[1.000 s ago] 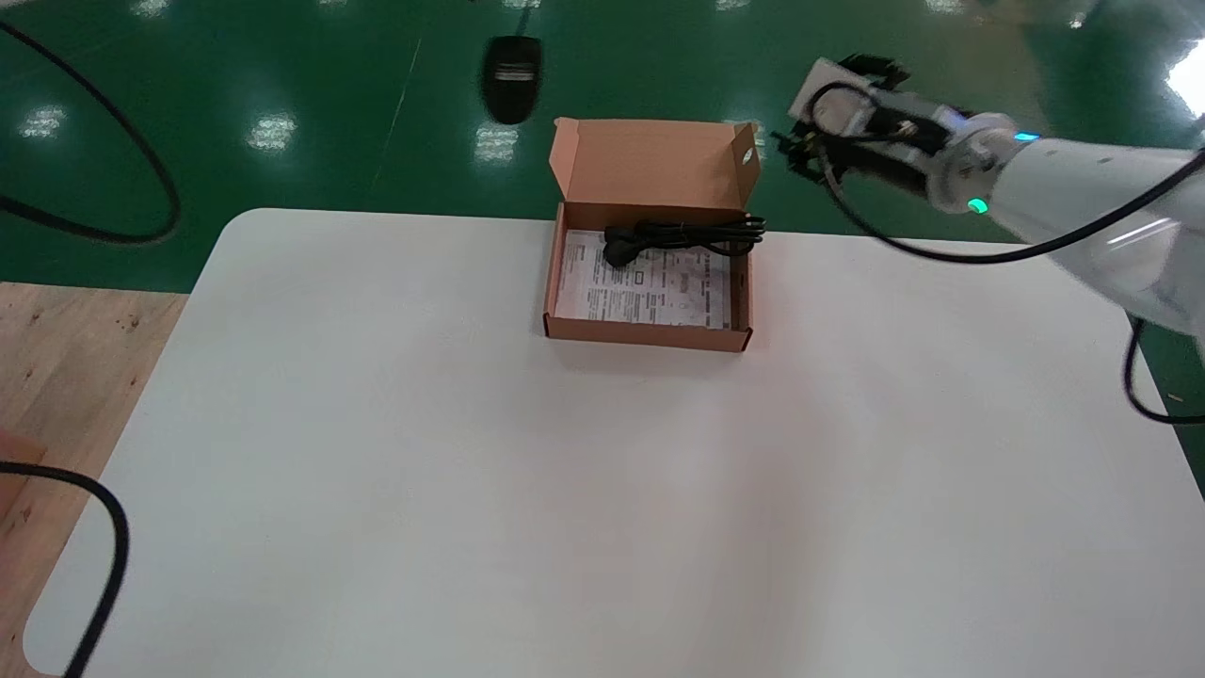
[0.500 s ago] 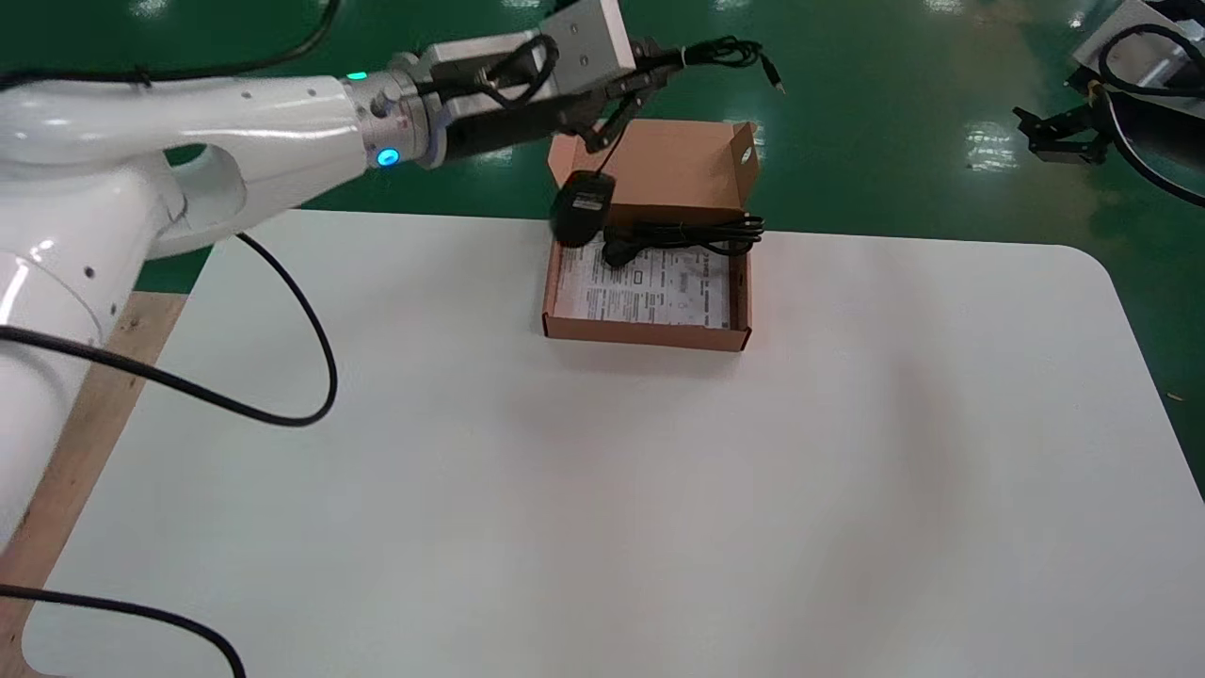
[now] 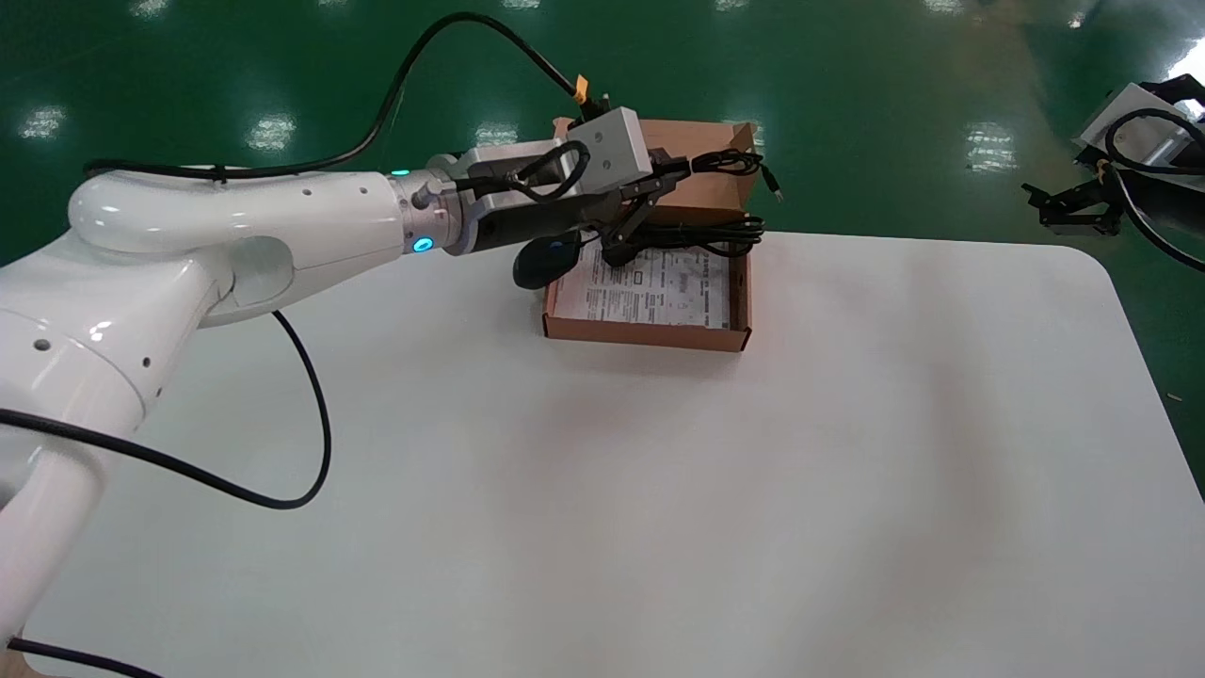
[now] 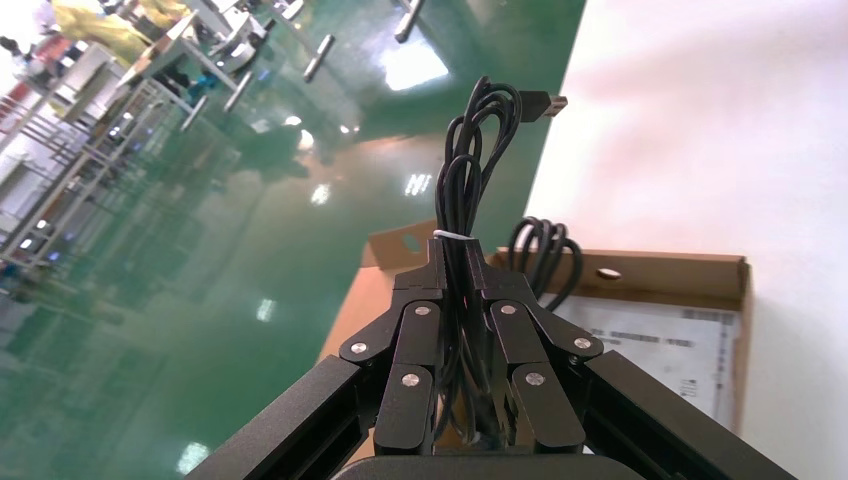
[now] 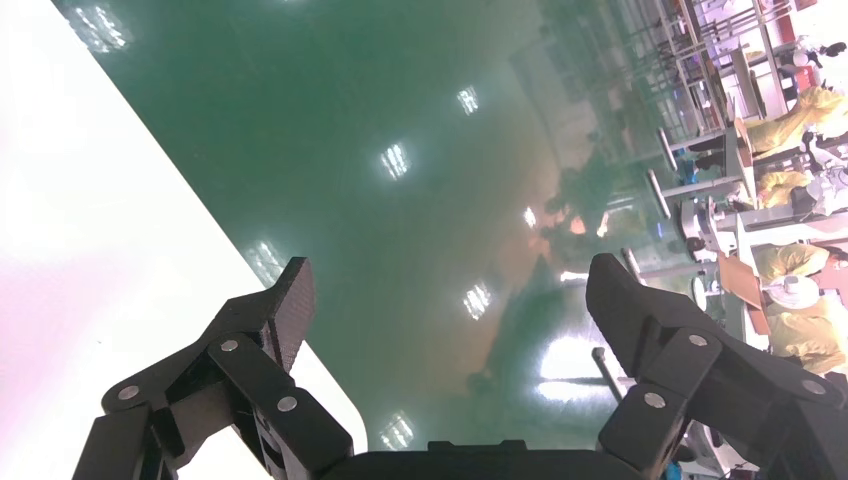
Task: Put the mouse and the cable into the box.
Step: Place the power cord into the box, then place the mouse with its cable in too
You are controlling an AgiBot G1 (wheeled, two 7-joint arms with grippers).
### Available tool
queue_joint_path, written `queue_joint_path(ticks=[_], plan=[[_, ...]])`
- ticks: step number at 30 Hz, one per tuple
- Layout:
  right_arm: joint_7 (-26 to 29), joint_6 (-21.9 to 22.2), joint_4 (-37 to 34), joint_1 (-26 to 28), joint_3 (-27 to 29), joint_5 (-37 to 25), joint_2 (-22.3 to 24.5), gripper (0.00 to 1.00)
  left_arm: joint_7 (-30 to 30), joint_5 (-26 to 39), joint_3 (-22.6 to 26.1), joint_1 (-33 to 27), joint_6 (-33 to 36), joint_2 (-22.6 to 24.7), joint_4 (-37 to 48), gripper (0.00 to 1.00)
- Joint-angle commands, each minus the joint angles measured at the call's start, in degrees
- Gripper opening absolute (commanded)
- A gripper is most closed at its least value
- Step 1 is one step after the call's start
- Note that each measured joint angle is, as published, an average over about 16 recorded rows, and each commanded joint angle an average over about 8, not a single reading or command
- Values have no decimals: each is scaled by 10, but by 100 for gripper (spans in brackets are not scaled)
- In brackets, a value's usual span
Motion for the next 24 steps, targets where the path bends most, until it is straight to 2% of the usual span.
queue_joint_path(ticks=[1,17,24], plan=[[0,-3,1,-1,-1,-1,2,100,-7,-6,12,4,-3,0,-4,0],[3,3,1,3,-7,-9,10,100,-30,-80,110,6,-43,0,-47,0],[4,-3,2,1,-9,-12,12,100,-103,-150,124,47,-67,-1,-17,0]])
